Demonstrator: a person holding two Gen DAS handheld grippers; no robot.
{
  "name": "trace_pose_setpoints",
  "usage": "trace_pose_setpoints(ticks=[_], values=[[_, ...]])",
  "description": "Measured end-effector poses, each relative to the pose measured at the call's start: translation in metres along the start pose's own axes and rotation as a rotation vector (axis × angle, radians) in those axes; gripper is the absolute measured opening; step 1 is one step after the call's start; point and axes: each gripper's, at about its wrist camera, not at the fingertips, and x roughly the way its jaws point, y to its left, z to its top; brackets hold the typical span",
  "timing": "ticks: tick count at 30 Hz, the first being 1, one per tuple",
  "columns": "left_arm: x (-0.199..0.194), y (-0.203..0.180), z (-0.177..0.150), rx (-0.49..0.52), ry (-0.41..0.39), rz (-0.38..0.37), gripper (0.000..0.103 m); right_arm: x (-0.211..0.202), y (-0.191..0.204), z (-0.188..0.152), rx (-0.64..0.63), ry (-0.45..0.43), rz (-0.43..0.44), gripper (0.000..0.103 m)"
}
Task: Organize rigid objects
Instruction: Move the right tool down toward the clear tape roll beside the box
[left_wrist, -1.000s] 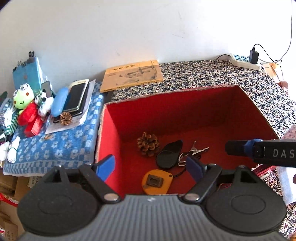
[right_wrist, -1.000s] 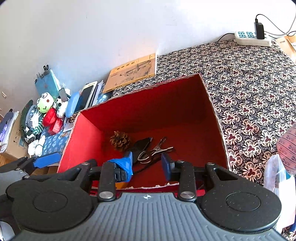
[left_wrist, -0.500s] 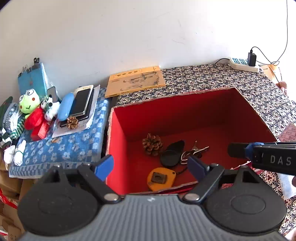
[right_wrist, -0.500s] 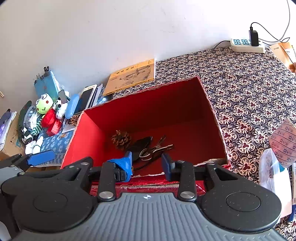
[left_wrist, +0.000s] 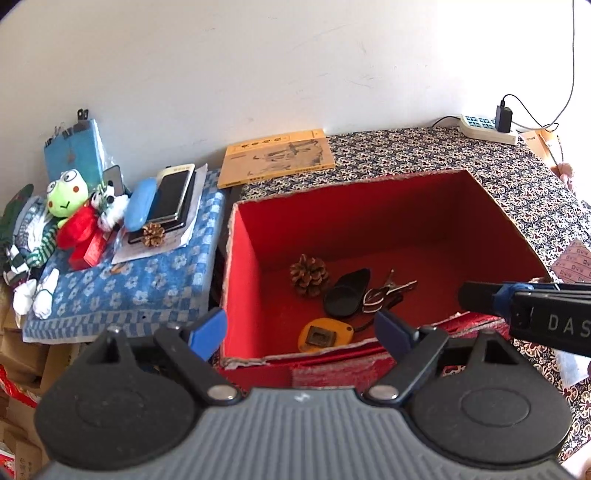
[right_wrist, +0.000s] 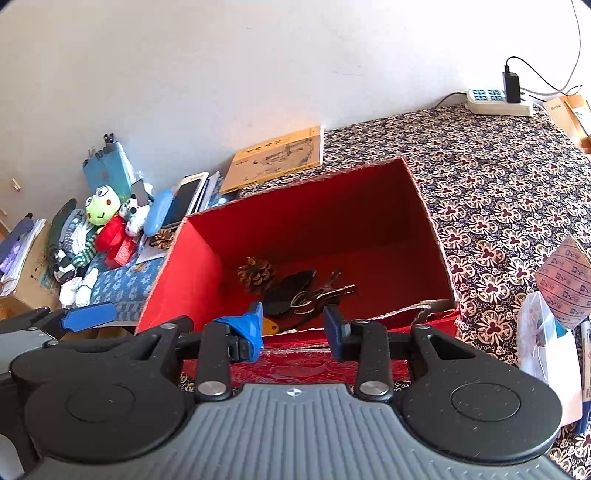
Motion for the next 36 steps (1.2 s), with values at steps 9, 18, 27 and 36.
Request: trace_pose_setpoints(ticks=[9, 18, 27, 36], values=[[-0.007, -0.006, -0.008, -0.031, 0.018, 0.049, 0.087, -0.010, -0.004, -0.002, -0.051, 0.016, 0.045, 0.019], [-0.007, -0.028, -0.017, -0.079, 0.075, 0.070, 0.087, -0.017, -0.024, -0.010, -0.102, 0.074, 0.049, 0.020], [-0.006, -0.054, -0.032, -0.085, 0.126, 0.107, 0.087, -0.020, -0.040, -0.025, -0.109, 0.128, 0.071, 0.020], [-0.001, -0.074, -0.051, -0.089, 0.191, 0.132, 0.087, -0.022, -0.053, -0.036, -0.113, 0.171, 0.084, 0.020]])
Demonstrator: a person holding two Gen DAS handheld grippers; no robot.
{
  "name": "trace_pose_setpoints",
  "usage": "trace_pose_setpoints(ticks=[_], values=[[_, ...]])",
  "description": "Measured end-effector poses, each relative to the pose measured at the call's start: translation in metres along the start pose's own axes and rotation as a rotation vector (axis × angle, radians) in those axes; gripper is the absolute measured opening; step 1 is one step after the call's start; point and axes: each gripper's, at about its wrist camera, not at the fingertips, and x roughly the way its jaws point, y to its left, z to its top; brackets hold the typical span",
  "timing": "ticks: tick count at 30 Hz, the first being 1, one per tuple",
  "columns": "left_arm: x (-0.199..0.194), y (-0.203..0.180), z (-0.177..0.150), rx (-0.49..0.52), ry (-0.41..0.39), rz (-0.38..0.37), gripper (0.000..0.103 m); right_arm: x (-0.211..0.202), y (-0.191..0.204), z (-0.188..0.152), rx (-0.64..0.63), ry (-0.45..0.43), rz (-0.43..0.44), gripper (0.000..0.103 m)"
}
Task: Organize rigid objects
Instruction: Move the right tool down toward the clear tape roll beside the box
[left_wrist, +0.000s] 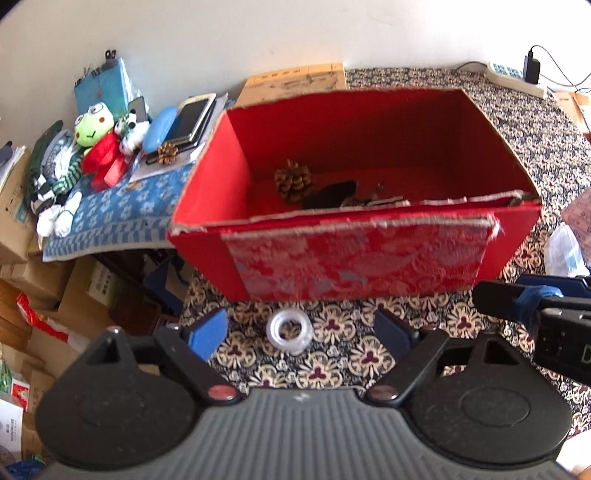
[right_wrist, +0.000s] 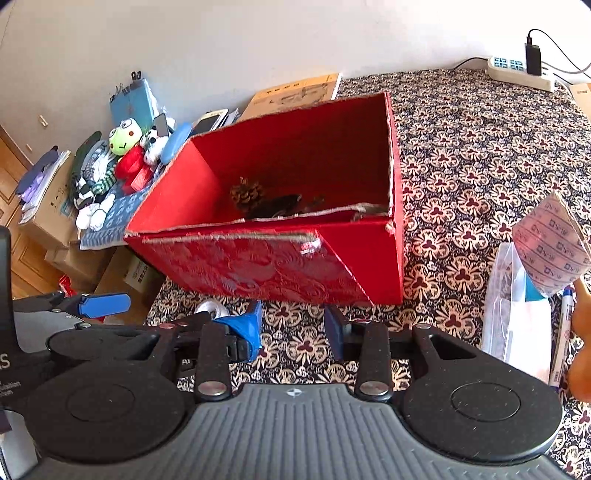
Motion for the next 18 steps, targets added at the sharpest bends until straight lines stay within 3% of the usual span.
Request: trace_pose_setpoints(ticks=[18], values=[[0.010, -0.015, -0.027, -0.040, 0.095, 0.065, 0.088, 0.011, -0.013, -0.015, -0.015, 0.098, 0.057, 0.021]])
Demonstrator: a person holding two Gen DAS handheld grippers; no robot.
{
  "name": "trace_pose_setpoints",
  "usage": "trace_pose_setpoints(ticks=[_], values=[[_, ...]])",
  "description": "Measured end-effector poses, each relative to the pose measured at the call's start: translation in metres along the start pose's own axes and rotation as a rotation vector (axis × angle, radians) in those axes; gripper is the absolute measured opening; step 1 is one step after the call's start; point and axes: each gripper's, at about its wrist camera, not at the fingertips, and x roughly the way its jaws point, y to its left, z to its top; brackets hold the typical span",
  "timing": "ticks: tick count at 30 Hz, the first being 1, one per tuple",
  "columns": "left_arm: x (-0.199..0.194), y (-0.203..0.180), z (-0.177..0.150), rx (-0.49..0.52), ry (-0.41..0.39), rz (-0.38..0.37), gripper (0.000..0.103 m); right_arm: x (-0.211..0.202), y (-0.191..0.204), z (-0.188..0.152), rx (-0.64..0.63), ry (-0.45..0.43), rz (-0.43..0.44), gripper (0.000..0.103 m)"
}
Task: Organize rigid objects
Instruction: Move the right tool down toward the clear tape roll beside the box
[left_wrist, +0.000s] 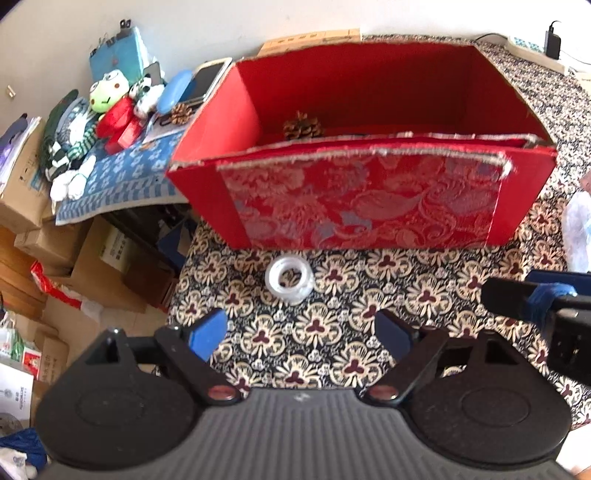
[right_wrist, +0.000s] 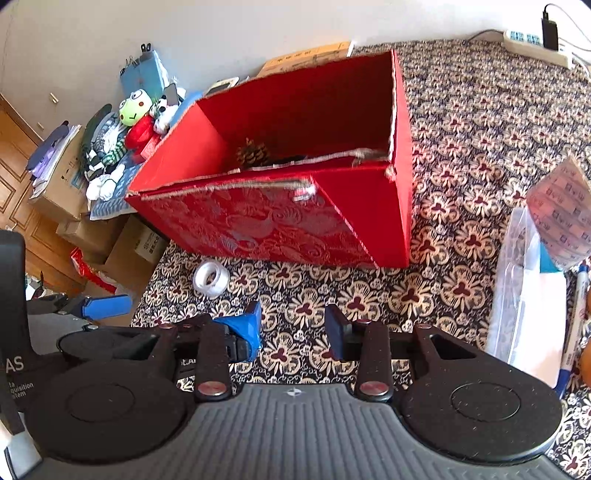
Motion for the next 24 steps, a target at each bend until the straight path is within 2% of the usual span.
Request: trace_pose_setpoints(ticks=[7, 13, 24], values=[[0.010, 0.003, -0.014, -0.020, 0.049, 0.020, 0.088, 0.018, 0.005, -0.006, -0.001, 0.076, 0.031, 0.021], [0.023, 0.014, -0.018, -0.033, 0.084, 0.020, 0.088, 0.034, 0.017, 0.001, -0.013, 0.106, 0.032, 0.021], [0.056, 0.044, -0.016, -0.003, 0.142, -0.042, 0.088, 0.060, 0.034, 0.012, 0.005, 0.150, -0.008, 0.021]])
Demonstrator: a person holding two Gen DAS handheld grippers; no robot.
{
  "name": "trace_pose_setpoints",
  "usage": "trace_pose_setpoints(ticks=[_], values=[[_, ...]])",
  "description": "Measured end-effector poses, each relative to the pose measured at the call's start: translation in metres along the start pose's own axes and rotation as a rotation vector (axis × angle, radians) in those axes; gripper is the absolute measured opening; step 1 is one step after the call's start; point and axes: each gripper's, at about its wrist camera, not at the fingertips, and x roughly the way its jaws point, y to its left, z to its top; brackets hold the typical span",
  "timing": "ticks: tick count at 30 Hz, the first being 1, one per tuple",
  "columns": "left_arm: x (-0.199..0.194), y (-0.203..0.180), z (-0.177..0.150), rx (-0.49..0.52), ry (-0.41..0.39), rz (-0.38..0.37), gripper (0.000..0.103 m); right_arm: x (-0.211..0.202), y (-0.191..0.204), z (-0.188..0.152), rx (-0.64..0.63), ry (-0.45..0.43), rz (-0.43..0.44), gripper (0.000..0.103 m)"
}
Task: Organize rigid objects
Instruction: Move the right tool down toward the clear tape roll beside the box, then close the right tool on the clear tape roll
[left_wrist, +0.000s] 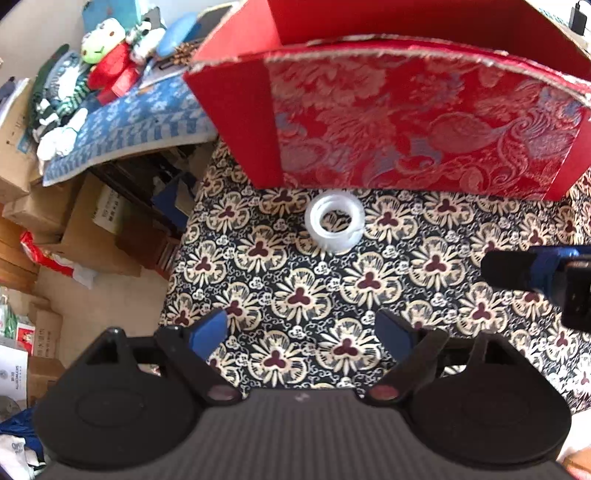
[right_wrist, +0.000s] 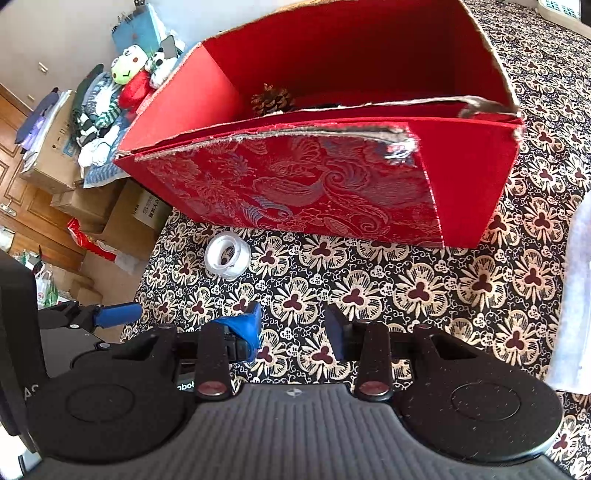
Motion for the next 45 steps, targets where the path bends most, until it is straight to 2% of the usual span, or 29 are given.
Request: trace_pose_setpoints(ticks=[6, 17, 29, 34, 39, 45], values=[[0.014, 0.005, 0.004, 0.049, 0.023, -0.038, 0.088, 0.011, 0.005, 0.005, 0.024, 0.021, -0.012, 0.021], [0.034, 0.015, 0.015, 0.142, 0.035, -0.119, 0.088, 0.022, 0.007, 0.008, 0.109, -0.004, -0.014, 0.021], [0.040, 0.035, 0.019, 0.211, -0.067, -0.285, 0.088, 0.029, 0.025, 0.005, 0.121, -0.087, 0.029, 0.022], [0.049, 0.047, 0.019, 0.198, -0.100, -0.347, 0.087, 0.036, 0.027, 0.009, 0.111, -0.099, 0.049, 0.022], [0.047, 0.049, 0.020, 0.201, -0.162, -0.343, 0.086, 0.044, 0.026, 0.018, 0.106, -0.082, 0.071, 0.022], [0.048, 0.042, 0.026, 0.190, -0.172, -0.360, 0.078, 0.056, 0.023, 0.026, 0.123, -0.056, 0.104, 0.022]])
